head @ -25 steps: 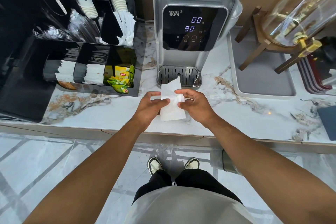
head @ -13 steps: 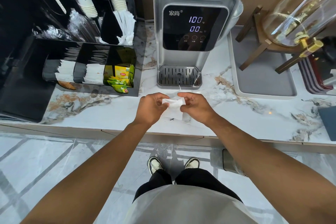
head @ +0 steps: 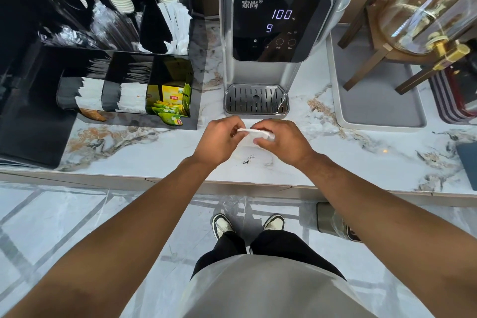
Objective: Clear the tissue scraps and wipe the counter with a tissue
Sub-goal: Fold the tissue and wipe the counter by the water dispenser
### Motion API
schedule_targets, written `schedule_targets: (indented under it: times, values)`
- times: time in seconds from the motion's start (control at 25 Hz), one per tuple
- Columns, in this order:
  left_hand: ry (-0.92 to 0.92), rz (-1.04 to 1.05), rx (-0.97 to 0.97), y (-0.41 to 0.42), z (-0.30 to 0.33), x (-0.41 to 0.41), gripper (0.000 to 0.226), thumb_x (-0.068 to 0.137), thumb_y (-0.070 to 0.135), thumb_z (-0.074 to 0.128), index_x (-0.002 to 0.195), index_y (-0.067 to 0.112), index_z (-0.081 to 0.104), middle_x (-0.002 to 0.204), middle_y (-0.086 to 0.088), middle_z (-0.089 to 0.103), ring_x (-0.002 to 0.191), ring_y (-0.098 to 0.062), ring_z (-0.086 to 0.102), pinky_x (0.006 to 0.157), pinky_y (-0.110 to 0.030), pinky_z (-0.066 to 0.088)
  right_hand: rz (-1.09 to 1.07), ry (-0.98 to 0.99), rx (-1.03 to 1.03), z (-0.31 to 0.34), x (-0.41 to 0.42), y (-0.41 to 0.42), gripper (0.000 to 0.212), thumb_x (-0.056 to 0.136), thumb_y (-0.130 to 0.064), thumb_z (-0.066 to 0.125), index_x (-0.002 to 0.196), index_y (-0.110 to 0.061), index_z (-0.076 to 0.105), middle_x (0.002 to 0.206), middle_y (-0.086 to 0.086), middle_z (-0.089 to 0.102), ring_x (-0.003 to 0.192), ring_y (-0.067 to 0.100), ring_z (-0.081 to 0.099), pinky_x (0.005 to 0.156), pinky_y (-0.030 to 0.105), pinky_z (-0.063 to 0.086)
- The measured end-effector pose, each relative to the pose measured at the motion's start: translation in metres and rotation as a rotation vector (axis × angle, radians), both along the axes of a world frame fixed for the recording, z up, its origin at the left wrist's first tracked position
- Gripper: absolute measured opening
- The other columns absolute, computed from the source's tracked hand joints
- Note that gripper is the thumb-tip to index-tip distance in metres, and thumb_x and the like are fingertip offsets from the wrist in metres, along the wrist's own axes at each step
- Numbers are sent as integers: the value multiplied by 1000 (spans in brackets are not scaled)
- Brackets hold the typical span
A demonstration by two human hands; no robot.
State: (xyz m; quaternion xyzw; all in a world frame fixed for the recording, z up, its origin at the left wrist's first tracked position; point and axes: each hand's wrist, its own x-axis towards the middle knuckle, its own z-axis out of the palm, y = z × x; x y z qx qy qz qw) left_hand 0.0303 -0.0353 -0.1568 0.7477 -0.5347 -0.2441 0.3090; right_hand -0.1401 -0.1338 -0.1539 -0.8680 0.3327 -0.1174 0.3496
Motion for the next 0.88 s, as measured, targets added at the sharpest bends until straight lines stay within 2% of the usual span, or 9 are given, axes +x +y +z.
schedule_targets:
  times: [0.08, 0.2, 0.28, 0.36, 0.44, 0.52, 0.68, 0.88]
  values:
    - [-43, -74, -69, -2, -1, -2, 4, 86, 14, 72, 88, 15, 69, 84, -1, 70, 75, -20, 63, 71, -34, 54, -6, -32, -79, -4, -1, 0, 16, 84, -13, 74, 99, -18, 75, 85, -4, 65, 79, 15, 59, 74, 28, 47]
    - [-106, -59, -99, -3, -11, 0, 17, 87, 7, 66, 103, 13, 69, 103, -5, 70, 92, -24, 65, 83, -31, 53, -127, -12, -242, -12, -7, -4, 24, 80, -3, 74, 103, -11, 76, 94, 6, 65, 94, 26, 56, 86, 31, 47]
    - [-131, -7, 4, 0, -17, 3, 34, 88, 5, 61, 121, 14, 62, 122, -6, 63, 109, -25, 61, 94, -35, 51, -268, 31, -345, -18, -13, -10, 28, 80, -1, 72, 105, -12, 75, 96, 8, 60, 95, 28, 50, 87, 30, 44]
    - [-182, 11, 162, 11, -26, 13, 45, 88, 2, 58, 131, 13, 54, 133, -7, 55, 119, -27, 54, 99, -38, 47, -363, 130, -393, -29, -17, -12, 31, 82, 1, 66, 108, -13, 74, 94, 10, 57, 92, 32, 49, 85, 39, 48]
    - [-226, 20, 299, 29, -37, 28, 49, 86, 2, 56, 135, 11, 51, 141, -8, 49, 127, -29, 48, 105, -39, 43, -356, 267, -313, -45, -15, -5, 36, 86, 3, 58, 115, -14, 71, 99, 13, 58, 93, 34, 51, 86, 43, 48]
    - [-252, -8, 343, 46, -45, 38, 51, 86, 1, 56, 136, 7, 51, 150, -8, 42, 136, -27, 41, 113, -37, 35, -315, 324, -201, -59, -13, 6, 38, 88, 3, 53, 121, -10, 67, 110, 16, 59, 100, 36, 54, 91, 41, 48]
    - [-200, -58, 338, 56, -53, 42, 49, 89, 0, 52, 137, 6, 51, 159, -2, 30, 146, -21, 27, 119, -33, 26, -243, 252, -174, -69, -6, 20, 36, 86, 4, 55, 120, -2, 65, 122, 17, 54, 107, 34, 52, 101, 26, 39]
    - [-111, -60, 358, 56, -53, 56, 49, 88, 2, 52, 136, 15, 55, 158, 5, 32, 143, -20, 34, 118, -33, 27, -118, 253, -175, -71, 1, 37, 37, 87, 0, 55, 123, -4, 63, 124, 16, 50, 110, 35, 45, 101, 32, 38]
